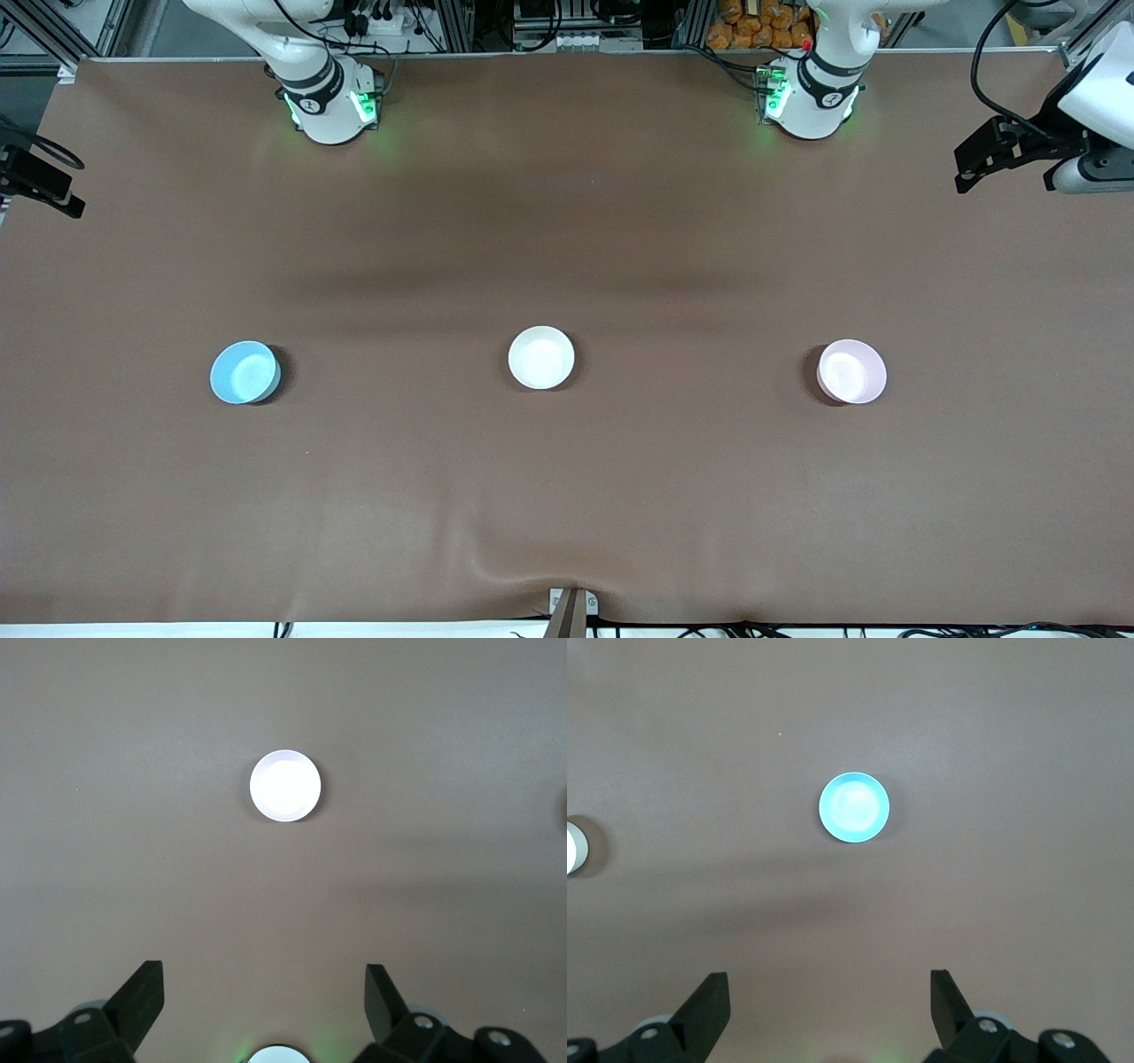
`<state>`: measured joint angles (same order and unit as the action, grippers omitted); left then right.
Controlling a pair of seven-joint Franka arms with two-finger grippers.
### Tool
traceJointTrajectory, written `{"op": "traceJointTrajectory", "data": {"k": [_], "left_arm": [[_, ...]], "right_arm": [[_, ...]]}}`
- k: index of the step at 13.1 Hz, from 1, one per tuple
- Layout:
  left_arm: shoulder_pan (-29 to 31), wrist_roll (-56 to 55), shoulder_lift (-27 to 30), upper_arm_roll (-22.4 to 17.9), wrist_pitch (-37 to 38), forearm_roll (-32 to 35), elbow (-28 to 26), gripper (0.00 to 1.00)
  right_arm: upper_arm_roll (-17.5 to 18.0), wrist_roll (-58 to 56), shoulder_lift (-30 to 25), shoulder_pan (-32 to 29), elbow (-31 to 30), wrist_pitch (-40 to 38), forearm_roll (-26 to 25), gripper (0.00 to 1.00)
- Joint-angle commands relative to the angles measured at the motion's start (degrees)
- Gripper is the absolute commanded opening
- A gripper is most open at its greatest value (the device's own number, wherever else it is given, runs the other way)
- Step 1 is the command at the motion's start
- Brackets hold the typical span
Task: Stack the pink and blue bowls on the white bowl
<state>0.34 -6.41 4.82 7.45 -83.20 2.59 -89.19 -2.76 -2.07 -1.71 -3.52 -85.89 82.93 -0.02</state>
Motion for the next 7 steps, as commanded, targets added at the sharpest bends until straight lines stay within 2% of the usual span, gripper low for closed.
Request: {"op": "traceJointTrajectory", "data": {"k": [1,7], "left_arm": [[0.6,1.4,-1.1,0.4,1.2,-0.1,1.8,1.0],[0.6,1.7,-4.0,0.4,1.5,-0.3,1.3,1.0]], "right_arm": [[0.8,-0.7,0.4,-1.1,1.3,-0.5,-0.8,1.0],[0.8,-0.8,0.4,-2.0,1.6,-0.6,-0.8,1.0]]}}
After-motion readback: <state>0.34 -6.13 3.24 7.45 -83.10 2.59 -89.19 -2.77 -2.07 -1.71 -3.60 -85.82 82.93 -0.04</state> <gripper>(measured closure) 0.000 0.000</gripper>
